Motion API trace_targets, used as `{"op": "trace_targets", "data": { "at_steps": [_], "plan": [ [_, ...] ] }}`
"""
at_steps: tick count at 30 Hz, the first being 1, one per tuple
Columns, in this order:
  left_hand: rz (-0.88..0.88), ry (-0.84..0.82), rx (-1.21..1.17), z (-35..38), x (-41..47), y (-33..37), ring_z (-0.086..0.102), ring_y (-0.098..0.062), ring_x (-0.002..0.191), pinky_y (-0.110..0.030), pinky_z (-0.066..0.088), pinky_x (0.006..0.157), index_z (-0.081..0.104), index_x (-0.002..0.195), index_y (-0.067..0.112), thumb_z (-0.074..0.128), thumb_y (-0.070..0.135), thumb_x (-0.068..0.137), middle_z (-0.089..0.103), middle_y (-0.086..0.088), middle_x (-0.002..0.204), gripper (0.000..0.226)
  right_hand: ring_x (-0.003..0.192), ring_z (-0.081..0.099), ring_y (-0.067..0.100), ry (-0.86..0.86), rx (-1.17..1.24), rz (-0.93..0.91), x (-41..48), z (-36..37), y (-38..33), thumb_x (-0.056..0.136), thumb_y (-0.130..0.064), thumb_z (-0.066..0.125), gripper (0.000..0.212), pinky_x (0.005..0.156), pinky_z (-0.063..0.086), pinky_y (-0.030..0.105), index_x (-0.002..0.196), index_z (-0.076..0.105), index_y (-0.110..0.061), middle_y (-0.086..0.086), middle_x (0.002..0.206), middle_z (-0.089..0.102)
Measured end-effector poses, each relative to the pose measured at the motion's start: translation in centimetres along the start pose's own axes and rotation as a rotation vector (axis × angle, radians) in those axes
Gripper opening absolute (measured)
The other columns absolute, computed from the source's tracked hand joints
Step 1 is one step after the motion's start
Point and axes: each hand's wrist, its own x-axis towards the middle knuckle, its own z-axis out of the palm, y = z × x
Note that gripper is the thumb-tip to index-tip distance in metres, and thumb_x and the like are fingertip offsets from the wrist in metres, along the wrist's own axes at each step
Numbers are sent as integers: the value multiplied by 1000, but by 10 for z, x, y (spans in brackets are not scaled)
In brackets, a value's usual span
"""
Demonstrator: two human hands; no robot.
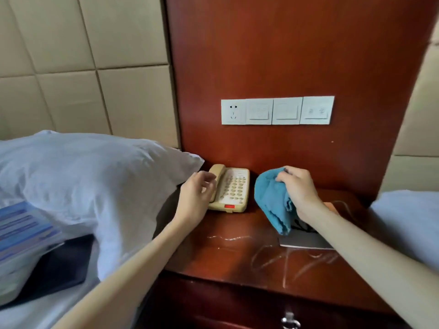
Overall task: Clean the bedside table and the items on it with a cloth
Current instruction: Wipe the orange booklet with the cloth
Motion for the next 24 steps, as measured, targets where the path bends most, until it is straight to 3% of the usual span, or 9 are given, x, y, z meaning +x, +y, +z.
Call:
{"op": "trace_targets", "data": {
  "at_steps": [3, 7, 11, 15, 17, 20, 22, 24],
  "plan": [
    [8, -156, -53, 44, -10, 18, 56, -2, 79, -8, 41, 67, 63, 106, 13, 58, 18, 91, 63, 3, 97, 17, 61, 49, 20, 95, -32, 17, 4, -40, 2, 73, -9, 53, 16, 59, 35, 34, 58, 54, -15, 8, 61, 51],
    [-44, -452, -1, 95, -19, 42, 59, -19, 96, -24, 44, 78, 55, 118, 9, 61, 25, 87, 60, -4, 110, 35, 61, 50, 21, 191, -70, 57, 7, -81, 10, 75, -11, 53, 15, 58, 36, 35, 61, 53, -15, 11, 63, 51],
    [-114, -680, 157, 132, -25, 56, 53, -26, 110, -25, 39, 80, 47, 127, 7, 61, 33, 84, 55, -12, 119, 52, 64, 53, 23, 276, -67, 100, 10, -112, 24, 79, -9, 52, 13, 60, 38, 34, 67, 56, -10, 14, 68, 55],
    [-289, -675, 305, 156, -22, 59, 52, -30, 116, -39, 40, 95, 44, 127, 8, 65, 51, 79, 56, -11, 126, 67, 63, 56, 23, 333, -90, 150, 8, -133, 37, 82, -9, 52, 12, 61, 40, 32, 76, 59, -3, 14, 73, 61],
    [-348, -636, 410, 164, -20, 57, 51, -31, 119, -43, 36, 98, 43, 125, 9, 66, 56, 76, 56, -10, 128, 71, 59, 55, 20, 380, -98, 162, 6, -140, 43, 82, -8, 53, 11, 59, 40, 29, 73, 59, -8, 12, 72, 61],
    [-396, -604, 476, 175, -20, 55, 50, -31, 122, -44, 31, 101, 42, 126, 11, 69, 57, 73, 55, -10, 130, 74, 63, 60, 24, 422, -128, 180, 3, -150, 48, 81, -8, 55, 8, 55, 42, 30, 80, 62, -4, 22, 77, 62],
    [-423, -595, 485, 179, -19, 54, 51, -31, 121, -44, 29, 102, 42, 125, 12, 71, 53, 72, 56, -9, 130, 74, 71, 62, 34, 450, -137, 184, 2, -156, 51, 80, -7, 55, 19, 61, 46, 36, 94, 59, 7, 26, 91, 63],
    [-462, -601, 461, 180, -18, 55, 51, -30, 121, -45, 28, 102, 41, 124, 11, 74, 49, 71, 57, -9, 128, 72, 68, 59, 35, 461, -138, 190, 3, -160, 53, 80, -7, 55, 23, 63, 41, 34, 98, 58, 8, 26, 92, 64]
  ]
}}
